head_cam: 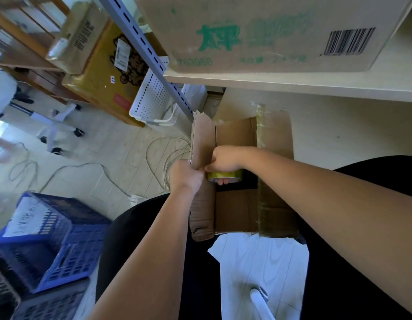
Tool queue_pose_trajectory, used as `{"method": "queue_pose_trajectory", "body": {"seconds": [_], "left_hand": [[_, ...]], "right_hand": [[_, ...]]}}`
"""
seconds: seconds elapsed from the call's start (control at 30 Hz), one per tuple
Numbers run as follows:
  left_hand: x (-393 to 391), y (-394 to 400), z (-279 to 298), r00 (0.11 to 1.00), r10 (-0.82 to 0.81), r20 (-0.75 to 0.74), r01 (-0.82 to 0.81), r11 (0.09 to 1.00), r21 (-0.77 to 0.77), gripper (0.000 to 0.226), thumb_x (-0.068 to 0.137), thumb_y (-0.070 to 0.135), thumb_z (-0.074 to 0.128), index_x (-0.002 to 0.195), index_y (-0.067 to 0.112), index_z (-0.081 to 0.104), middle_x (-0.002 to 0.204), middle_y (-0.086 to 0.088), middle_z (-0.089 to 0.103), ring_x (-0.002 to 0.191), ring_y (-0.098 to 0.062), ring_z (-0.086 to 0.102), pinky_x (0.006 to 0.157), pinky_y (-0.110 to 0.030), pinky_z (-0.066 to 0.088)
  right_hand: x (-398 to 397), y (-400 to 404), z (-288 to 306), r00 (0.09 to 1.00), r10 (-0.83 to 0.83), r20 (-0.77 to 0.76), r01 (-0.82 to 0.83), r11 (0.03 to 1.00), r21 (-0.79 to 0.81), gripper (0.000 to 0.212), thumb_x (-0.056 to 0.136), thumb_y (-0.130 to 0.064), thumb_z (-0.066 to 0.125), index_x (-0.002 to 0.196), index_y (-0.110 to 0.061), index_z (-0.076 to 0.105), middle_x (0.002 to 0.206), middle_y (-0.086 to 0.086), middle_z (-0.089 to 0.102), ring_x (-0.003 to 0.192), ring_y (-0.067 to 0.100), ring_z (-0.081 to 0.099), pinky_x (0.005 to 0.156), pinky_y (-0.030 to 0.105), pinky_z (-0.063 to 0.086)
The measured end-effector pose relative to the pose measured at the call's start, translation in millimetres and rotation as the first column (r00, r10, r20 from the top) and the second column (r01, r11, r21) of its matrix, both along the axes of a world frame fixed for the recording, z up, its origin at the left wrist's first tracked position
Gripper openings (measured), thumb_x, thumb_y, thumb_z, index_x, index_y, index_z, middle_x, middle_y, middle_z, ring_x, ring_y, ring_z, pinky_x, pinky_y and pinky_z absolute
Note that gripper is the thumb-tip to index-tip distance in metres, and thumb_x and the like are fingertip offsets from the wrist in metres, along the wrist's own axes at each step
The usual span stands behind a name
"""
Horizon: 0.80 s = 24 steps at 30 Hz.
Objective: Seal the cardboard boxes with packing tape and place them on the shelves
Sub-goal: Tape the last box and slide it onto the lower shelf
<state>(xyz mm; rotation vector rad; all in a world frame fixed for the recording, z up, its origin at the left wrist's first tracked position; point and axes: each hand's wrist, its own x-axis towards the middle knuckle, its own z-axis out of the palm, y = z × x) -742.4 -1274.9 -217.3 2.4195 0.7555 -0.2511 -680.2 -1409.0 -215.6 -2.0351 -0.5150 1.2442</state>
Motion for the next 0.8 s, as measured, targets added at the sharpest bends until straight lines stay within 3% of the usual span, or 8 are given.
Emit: {"method": "queue_pose_trajectory", "body": {"seconds": [0.1, 0.17, 0.33, 0.43, 0.5, 0.57, 0.67, 0.8], "left_hand": [[0.7, 1.6, -7.2, 0.998, 0.061, 0.032, -0.062, 0.998, 0.027, 0.042, 0.08, 0.029, 0.08, 0.055, 0.018, 0.048, 0.055, 0.0, 0.049, 0.059, -0.026, 0.052, 0.054, -0.029, 0.039], [-2.5, 3.0, -10.9, 0.992, 0.114, 0.051, -0.113, 0.993, -0.034, 0.042, 0.08, 0.03, 0.081, 0.054, 0.019, 0.05, 0.052, 0.001, 0.049, 0.054, -0.024, 0.049, 0.054, -0.029, 0.038], [-6.6, 0.4, -6.6, 0.992, 0.124, 0.001, -0.122, 0.98, -0.156, 0.023, 0.078, 0.03, 0.083, 0.08, 0.009, 0.073, 0.076, -0.014, 0.071, 0.069, -0.027, 0.066, 0.062, -0.038, 0.051], [-5.2, 1.0, -5.0, 0.987, 0.154, -0.043, -0.159, 0.973, -0.17, 0.018, 0.075, 0.024, 0.082, 0.081, 0.01, 0.073, 0.068, -0.008, 0.065, 0.064, -0.024, 0.06, 0.059, -0.033, 0.046], [-4.2, 0.2, -2.7, 0.982, 0.179, -0.068, -0.187, 0.972, -0.142, 0.017, 0.075, 0.02, 0.08, 0.081, 0.008, 0.069, 0.071, -0.009, 0.065, 0.067, -0.026, 0.062, 0.06, -0.034, 0.049], [-2.0, 0.4, -2.5, 0.973, 0.213, -0.084, -0.222, 0.968, -0.115, 0.014, 0.074, 0.015, 0.078, 0.077, 0.007, 0.066, 0.081, -0.013, 0.07, 0.077, -0.03, 0.068, 0.068, -0.038, 0.056], [2.0, 0.7, -3.5, 0.965, 0.236, -0.112, -0.251, 0.957, -0.146, 0.023, 0.075, 0.015, 0.082, 0.069, 0.016, 0.06, 0.078, -0.007, 0.068, 0.079, -0.027, 0.066, 0.068, -0.033, 0.055], [3.8, 3.4, -3.3, 0.947, 0.279, -0.158, -0.314, 0.908, -0.278, 0.03, 0.081, 0.016, 0.08, 0.072, 0.018, 0.052, 0.074, 0.002, 0.056, 0.068, -0.013, 0.052, 0.075, -0.031, 0.048]], "right_hand": [[-3.1, 11.4, -0.8, 0.992, -0.061, 0.111, 0.065, 0.997, -0.031, 0.043, 0.103, -0.032, 0.049, 0.077, -0.002, 0.067, 0.065, 0.009, 0.063, 0.05, 0.02, 0.055, 0.046, 0.027, 0.046], [-3.2, 15.4, -3.3, 0.991, -0.033, 0.128, 0.039, 0.998, -0.044, 0.045, 0.103, -0.032, 0.048, 0.07, -0.005, 0.062, 0.064, 0.009, 0.061, 0.051, 0.021, 0.052, 0.042, 0.025, 0.041], [6.3, 2.8, -2.9, 0.969, 0.133, 0.208, -0.1, 0.982, -0.162, 0.051, 0.101, -0.05, 0.044, 0.097, -0.004, 0.067, 0.083, 0.007, 0.063, 0.083, 0.026, 0.06, 0.061, 0.028, 0.044], [9.8, -14.2, -4.6, 0.981, 0.112, -0.156, -0.125, 0.989, -0.075, 0.052, 0.098, -0.052, 0.05, 0.106, -0.005, 0.07, 0.096, 0.008, 0.074, 0.086, 0.022, 0.068, 0.088, 0.034, 0.053], [8.8, -20.2, -3.1, 0.959, 0.075, -0.274, -0.077, 0.997, 0.006, 0.048, 0.098, -0.046, 0.056, 0.104, -0.001, 0.069, 0.089, 0.01, 0.076, 0.076, 0.021, 0.07, 0.088, 0.034, 0.056], [9.6, -21.5, -5.0, 0.985, 0.063, -0.158, -0.068, 0.997, -0.023, 0.047, 0.096, -0.047, 0.059, 0.101, -0.001, 0.07, 0.087, 0.01, 0.076, 0.075, 0.021, 0.072, 0.082, 0.028, 0.055], [-0.2, -18.9, -11.7, 0.974, 0.191, 0.119, -0.153, 0.95, -0.272, 0.05, 0.096, -0.053, 0.054, 0.098, -0.006, 0.073, 0.083, 0.003, 0.077, 0.077, 0.02, 0.069, 0.078, 0.03, 0.051], [-7.4, -7.8, -24.9, 0.955, 0.191, 0.225, -0.096, 0.922, -0.374, 0.052, 0.096, -0.058, 0.046, 0.076, -0.015, 0.067, 0.069, -0.004, 0.07, 0.071, 0.018, 0.065, 0.079, 0.034, 0.052]]}}
